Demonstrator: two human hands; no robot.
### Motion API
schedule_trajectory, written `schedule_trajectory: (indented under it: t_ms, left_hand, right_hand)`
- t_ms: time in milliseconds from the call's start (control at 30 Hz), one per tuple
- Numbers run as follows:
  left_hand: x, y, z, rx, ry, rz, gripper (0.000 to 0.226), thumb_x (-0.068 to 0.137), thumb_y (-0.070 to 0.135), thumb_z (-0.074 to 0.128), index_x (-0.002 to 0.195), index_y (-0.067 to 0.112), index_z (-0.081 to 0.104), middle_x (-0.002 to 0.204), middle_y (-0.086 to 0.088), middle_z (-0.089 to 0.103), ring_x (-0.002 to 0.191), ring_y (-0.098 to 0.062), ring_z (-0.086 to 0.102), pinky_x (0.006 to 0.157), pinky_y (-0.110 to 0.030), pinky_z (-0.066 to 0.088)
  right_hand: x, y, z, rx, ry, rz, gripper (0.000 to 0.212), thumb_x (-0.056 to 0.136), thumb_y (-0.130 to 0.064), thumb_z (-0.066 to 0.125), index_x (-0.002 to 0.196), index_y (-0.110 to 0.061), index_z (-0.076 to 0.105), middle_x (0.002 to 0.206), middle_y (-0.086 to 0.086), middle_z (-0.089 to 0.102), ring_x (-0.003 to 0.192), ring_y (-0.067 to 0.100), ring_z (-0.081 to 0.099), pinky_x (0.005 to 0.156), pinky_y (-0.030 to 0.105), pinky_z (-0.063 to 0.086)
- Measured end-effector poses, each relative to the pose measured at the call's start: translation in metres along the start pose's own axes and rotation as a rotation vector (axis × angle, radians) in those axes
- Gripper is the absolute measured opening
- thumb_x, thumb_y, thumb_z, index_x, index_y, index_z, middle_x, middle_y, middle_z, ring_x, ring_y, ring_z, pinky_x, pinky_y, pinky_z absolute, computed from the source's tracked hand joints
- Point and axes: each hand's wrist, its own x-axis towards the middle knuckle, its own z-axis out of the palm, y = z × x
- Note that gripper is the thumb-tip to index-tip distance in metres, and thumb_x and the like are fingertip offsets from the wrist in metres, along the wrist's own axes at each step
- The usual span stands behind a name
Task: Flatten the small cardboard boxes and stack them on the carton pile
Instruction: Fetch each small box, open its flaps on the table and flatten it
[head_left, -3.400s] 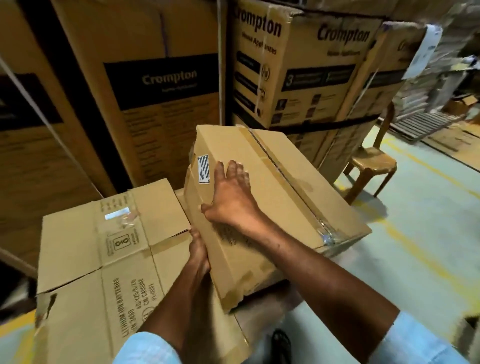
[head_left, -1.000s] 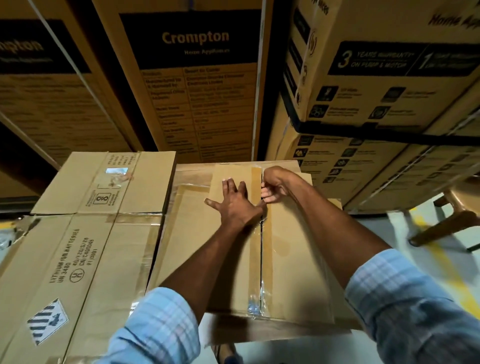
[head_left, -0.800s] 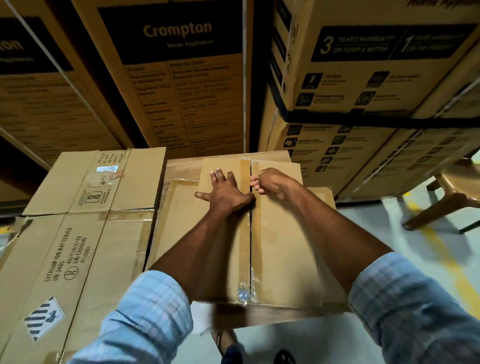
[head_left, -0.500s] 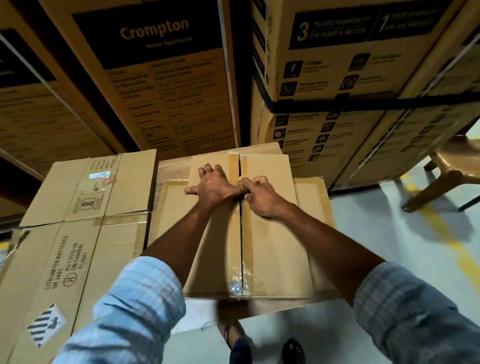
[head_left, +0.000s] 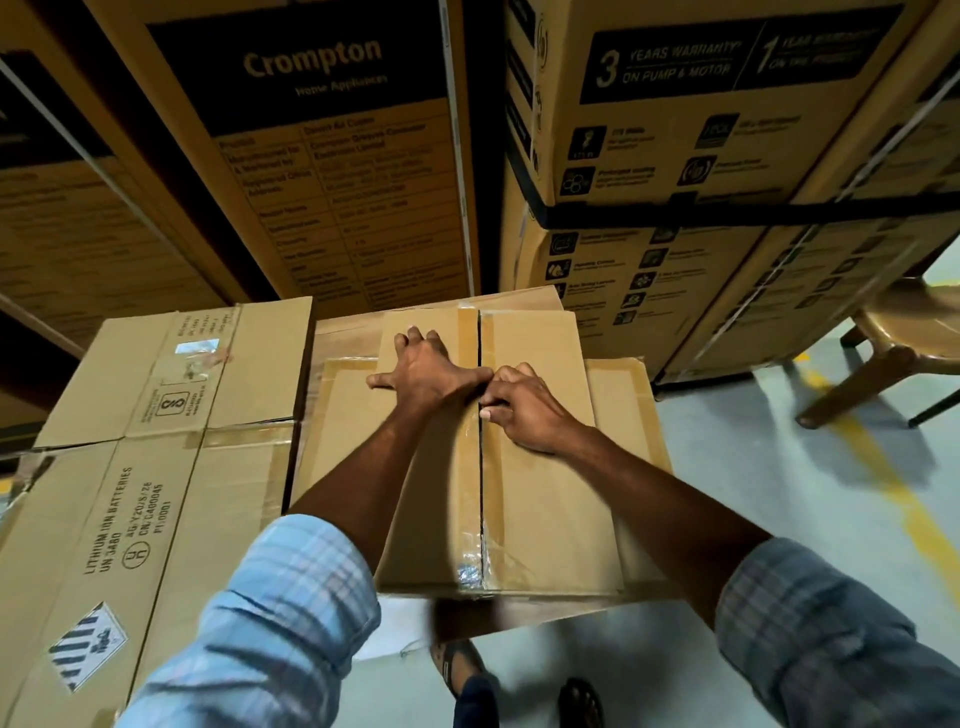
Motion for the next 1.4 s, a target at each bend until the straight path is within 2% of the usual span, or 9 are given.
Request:
schedule_trajectory:
  t_ms: [133, 267, 367, 633, 733, 900, 1100, 1267, 1400]
  left_hand:
    - [0.0, -0.002, 0.004, 0.001, 0.019, -0.005, 0.096, 0.058, 0.086, 0.065, 0.124, 0.017, 0.064, 0.149, -0.005, 0.044, 0.144, -0.027, 0.032, 0.097, -0.087, 0.023]
    - [0.001, -0.004, 0.008, -0.007, 0.022, 0.003, 0.093, 0.061, 0.084, 0.065, 0.125, 0.017, 0.064, 0.156, -0.005, 0.04, 0.146, -0.027, 0.029, 0.098, -0.089, 0.019]
    - [0.002, -0.005, 0.008, -0.001, 0.015, 0.0, 0.094, 0.064, 0.083, 0.065, 0.131, 0.019, 0.062, 0.157, -0.006, 0.038, 0.147, -0.027, 0.029, 0.1, -0.088, 0.019]
    - [0.003, -0.009, 0.002, 0.022, -0.031, 0.004, 0.099, 0.067, 0.087, 0.062, 0.141, 0.02, 0.056, 0.165, -0.005, 0.03, 0.152, -0.026, 0.021, 0.102, -0.086, 0.02]
    - [0.002, -0.008, 0.003, 0.033, -0.026, 0.001, 0.104, 0.065, 0.087, 0.062, 0.144, 0.019, 0.053, 0.166, -0.006, 0.027, 0.153, -0.027, 0.018, 0.102, -0.087, 0.017]
    - [0.002, -0.009, 0.006, 0.043, -0.026, 0.033, 0.108, 0.066, 0.086, 0.056, 0.151, 0.02, 0.044, 0.168, -0.008, 0.021, 0.155, -0.03, 0.014, 0.103, -0.087, 0.013]
    - [-0.006, -0.01, 0.022, 0.032, 0.008, 0.096, 0.088, 0.082, 0.075, 0.04, 0.154, 0.026, 0.039, 0.171, -0.013, 0.013, 0.159, -0.029, 0.004, 0.104, -0.086, -0.001]
    - [-0.032, -0.016, 0.027, -0.048, 0.035, 0.276, 0.065, 0.102, 0.063, 0.033, 0.153, 0.024, 0.045, 0.17, -0.013, 0.018, 0.159, -0.027, 0.003, 0.114, -0.077, -0.01]
    - [-0.072, -0.028, 0.028, 0.03, 0.003, 0.474, 0.054, 0.103, 0.056, 0.043, 0.145, 0.026, 0.057, 0.165, -0.009, 0.034, 0.156, -0.024, 0.021, 0.121, -0.064, 0.009]
  right_hand:
    - [0.001, -0.001, -0.005, -0.02, -0.022, -0.096, 0.006, 0.097, -0.025, 0.067, 0.097, -0.02, 0.071, 0.104, -0.01, 0.056, 0.104, 0.014, 0.045, 0.096, 0.039, 0.045]
    - [0.0, -0.008, -0.005, -0.174, -0.03, -0.141, 0.013, 0.103, -0.025, 0.057, 0.111, -0.02, 0.066, 0.118, -0.001, 0.057, 0.104, 0.015, 0.043, 0.093, 0.039, 0.046]
    - [-0.003, -0.011, 0.0, -0.405, -0.012, -0.211, 0.025, 0.098, -0.009, 0.055, 0.122, -0.019, 0.057, 0.131, 0.005, 0.053, 0.11, 0.019, 0.042, 0.091, 0.036, 0.039]
    - [-0.008, -0.023, -0.009, -0.703, -0.026, -0.325, 0.038, 0.097, -0.006, 0.034, 0.131, -0.009, 0.05, 0.137, 0.017, 0.051, 0.121, 0.029, 0.043, 0.103, 0.043, 0.035]
    - [-0.025, -0.038, 0.0, -0.69, -0.038, -0.289, 0.043, 0.094, -0.005, 0.036, 0.134, -0.009, 0.05, 0.139, 0.016, 0.049, 0.13, 0.032, 0.041, 0.108, 0.048, 0.034]
    - [-0.06, -0.044, 0.011, -0.461, 0.024, -0.16, 0.04, 0.086, -0.001, 0.036, 0.122, -0.009, 0.052, 0.125, 0.011, 0.049, 0.114, 0.027, 0.042, 0.097, 0.043, 0.041]
    - [-0.079, -0.057, 0.028, -0.258, 0.011, -0.049, 0.049, 0.082, 0.015, 0.041, 0.124, -0.01, 0.049, 0.122, 0.011, 0.055, 0.116, 0.026, 0.046, 0.099, 0.038, 0.04]
    - [-0.093, -0.064, 0.042, -0.13, 0.233, 0.124, 0.032, 0.092, 0.002, 0.056, 0.123, -0.008, 0.055, 0.1, 0.014, 0.07, 0.094, 0.03, 0.064, 0.083, 0.041, 0.054]
    - [-0.097, -0.066, 0.046, -0.099, 0.298, 0.173, 0.013, 0.095, -0.027, 0.068, 0.099, -0.015, 0.071, 0.085, 0.01, 0.068, 0.078, 0.028, 0.063, 0.067, 0.036, 0.049]
